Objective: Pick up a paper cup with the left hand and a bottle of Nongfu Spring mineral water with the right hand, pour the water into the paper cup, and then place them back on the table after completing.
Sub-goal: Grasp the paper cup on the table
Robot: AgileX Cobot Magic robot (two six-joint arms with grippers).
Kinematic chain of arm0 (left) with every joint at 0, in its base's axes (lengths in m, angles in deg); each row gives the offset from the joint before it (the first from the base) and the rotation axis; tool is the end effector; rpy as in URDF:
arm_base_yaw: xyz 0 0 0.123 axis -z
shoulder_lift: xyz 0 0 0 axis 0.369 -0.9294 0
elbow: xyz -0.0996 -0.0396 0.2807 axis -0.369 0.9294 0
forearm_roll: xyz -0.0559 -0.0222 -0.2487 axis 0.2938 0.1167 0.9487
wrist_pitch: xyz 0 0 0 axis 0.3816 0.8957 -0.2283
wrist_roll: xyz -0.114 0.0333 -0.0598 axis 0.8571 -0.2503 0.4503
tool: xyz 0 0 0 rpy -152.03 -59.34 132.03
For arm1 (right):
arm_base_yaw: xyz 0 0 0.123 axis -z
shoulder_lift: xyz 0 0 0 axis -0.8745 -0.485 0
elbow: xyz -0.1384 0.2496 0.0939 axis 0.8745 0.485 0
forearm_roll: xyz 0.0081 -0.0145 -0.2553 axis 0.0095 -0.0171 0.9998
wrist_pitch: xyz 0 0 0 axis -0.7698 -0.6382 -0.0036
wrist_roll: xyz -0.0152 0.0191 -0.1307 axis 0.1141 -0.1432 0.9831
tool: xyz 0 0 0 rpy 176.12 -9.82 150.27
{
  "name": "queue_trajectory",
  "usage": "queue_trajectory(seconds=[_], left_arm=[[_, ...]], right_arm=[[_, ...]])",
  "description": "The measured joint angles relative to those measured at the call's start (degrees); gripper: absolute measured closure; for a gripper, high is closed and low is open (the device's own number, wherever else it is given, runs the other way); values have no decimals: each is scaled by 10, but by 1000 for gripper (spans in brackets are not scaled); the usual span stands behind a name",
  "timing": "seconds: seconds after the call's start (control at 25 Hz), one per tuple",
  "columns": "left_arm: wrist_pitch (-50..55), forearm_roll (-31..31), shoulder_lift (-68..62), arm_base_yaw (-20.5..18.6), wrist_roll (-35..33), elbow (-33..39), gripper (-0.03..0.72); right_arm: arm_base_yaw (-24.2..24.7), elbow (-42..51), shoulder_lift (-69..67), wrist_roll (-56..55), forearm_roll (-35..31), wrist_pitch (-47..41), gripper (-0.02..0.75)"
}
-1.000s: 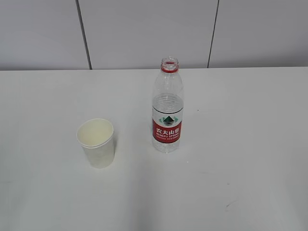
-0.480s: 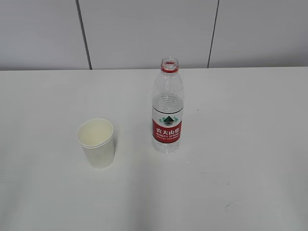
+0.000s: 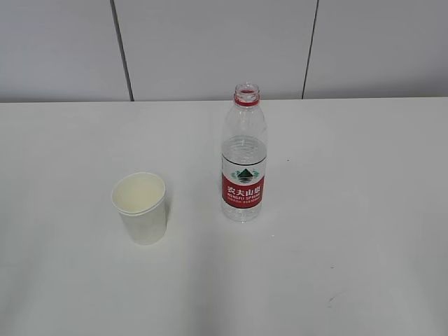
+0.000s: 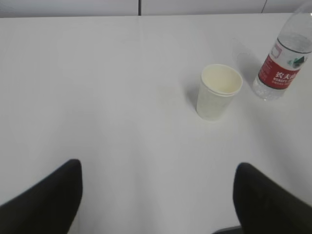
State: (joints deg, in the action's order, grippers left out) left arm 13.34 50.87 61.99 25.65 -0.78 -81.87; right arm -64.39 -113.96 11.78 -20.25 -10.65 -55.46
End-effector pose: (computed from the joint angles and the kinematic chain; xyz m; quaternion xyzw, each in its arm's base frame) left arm 0.0142 -0.0106 0.2647 0.0438 0.8525 -0.0516 0.5183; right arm 0.0137 0.0009 0.2521 -0.0258 0.8669 0.0147 0.4976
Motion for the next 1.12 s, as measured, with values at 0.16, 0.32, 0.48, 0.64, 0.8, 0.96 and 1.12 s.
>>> queue_trajectory(seconds=[0.16, 0.32, 0.48, 0.64, 0.8, 0.96, 1.12], left_arm=[[-19, -4, 0, 0, 0, -6, 115], [-28, -11, 0, 0, 0, -7, 132], [-95, -16, 0, 0, 0, -5, 134], [-176, -27, 0, 0, 0, 16, 135], [-244, -33, 0, 0, 0, 57, 135], [-317, -35, 0, 0, 0, 93, 136], [-395, -46, -5, 0, 0, 117, 136]], right_arm=[[0, -2, 0, 0, 0, 12, 151], [0, -5, -12, 0, 0, 47, 151], [0, 8, -30, 0, 3, 126, 150], [0, 33, -49, 0, 3, 183, 151], [0, 68, -51, 0, 3, 263, 151], [0, 121, -51, 3, 5, 353, 151], [0, 162, -51, 5, 7, 438, 151]])
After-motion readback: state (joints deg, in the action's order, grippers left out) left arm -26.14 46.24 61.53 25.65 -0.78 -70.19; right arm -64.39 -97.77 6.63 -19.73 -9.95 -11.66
